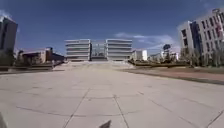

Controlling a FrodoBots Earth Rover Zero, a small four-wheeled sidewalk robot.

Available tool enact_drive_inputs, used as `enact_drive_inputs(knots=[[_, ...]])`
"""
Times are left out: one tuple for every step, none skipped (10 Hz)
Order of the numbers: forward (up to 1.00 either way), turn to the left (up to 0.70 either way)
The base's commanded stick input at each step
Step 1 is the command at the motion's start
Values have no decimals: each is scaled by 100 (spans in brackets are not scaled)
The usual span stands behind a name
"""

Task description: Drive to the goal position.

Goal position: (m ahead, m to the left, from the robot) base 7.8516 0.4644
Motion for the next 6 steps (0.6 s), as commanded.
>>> enact_drive_inputs(knots=[[52,-1],[52,-1],[52,-1],[53,-1],[52,-1],[52,-1]])
